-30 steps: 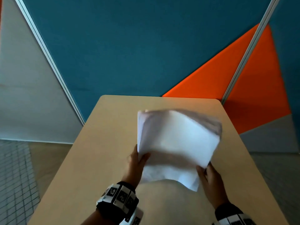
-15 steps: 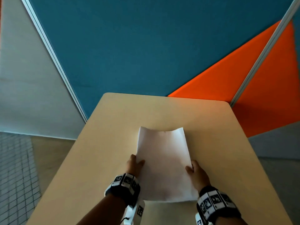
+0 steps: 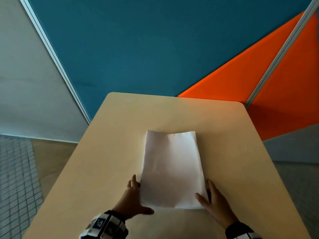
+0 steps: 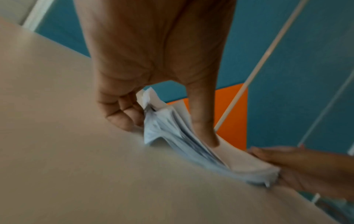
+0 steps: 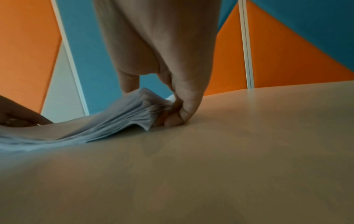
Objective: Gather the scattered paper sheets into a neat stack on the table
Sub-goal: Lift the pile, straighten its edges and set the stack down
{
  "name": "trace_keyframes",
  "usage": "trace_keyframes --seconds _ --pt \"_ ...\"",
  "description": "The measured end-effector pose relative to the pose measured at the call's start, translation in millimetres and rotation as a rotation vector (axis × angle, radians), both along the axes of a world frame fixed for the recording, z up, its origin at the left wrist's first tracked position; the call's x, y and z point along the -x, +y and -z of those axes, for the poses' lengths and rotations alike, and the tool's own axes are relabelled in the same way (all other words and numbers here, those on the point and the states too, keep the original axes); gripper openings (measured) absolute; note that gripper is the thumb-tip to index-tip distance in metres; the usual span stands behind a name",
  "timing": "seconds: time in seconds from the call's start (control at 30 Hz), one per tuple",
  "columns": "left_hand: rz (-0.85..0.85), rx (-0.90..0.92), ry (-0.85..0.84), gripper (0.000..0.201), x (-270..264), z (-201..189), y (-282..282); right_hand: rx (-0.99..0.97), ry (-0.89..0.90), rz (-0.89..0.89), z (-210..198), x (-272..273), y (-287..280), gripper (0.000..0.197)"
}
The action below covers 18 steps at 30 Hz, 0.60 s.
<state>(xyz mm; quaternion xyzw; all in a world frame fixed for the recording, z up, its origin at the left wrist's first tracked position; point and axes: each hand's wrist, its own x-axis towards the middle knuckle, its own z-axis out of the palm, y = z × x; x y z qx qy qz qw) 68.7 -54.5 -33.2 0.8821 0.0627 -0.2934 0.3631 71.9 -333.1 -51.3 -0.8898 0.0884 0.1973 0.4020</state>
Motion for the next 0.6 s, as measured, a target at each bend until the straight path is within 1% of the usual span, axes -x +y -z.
trace_keyframes --seconds 0.03,0.07,0.1,0.17,0.23,0.33,0.43,0.6 --pt "0.044 -0.080 0.007 0.154 3.1 -0.3 -4.0 0.015 0.002 -0.049 -2.8 4.5 3.0 0.133" --pt "0.058 -0.143 -0.011 0.141 5.3 -0.7 -8.8 0.049 0.007 -0.099 -4.4 8.1 5.9 0.145" --pt "0.060 -0.190 -0.050 0.128 7.3 -2.2 -12.7 0.101 0.004 -0.140 -4.4 11.0 9.4 0.144" --pt "0.070 -0.250 -0.108 0.115 7.8 -6.1 -18.8 0.191 -0.036 -0.175 0.6 16.0 16.4 0.123" --pt "0.084 -0.273 -0.123 0.110 7.3 -9.5 -21.7 0.276 -0.057 -0.178 4.9 19.4 23.1 0.110" --pt "0.037 -0.259 -0.118 0.106 7.9 -10.9 -23.6 0.371 -0.058 -0.176 4.3 20.6 29.8 0.097" --pt "0.017 -0.256 -0.119 0.107 7.4 -10.9 -25.2 0.396 -0.051 -0.161 3.6 20.0 33.8 0.093" --pt "0.002 -0.273 -0.110 0.110 7.1 -9.5 -24.6 0.387 -0.045 -0.130 1.7 20.3 34.8 0.095"
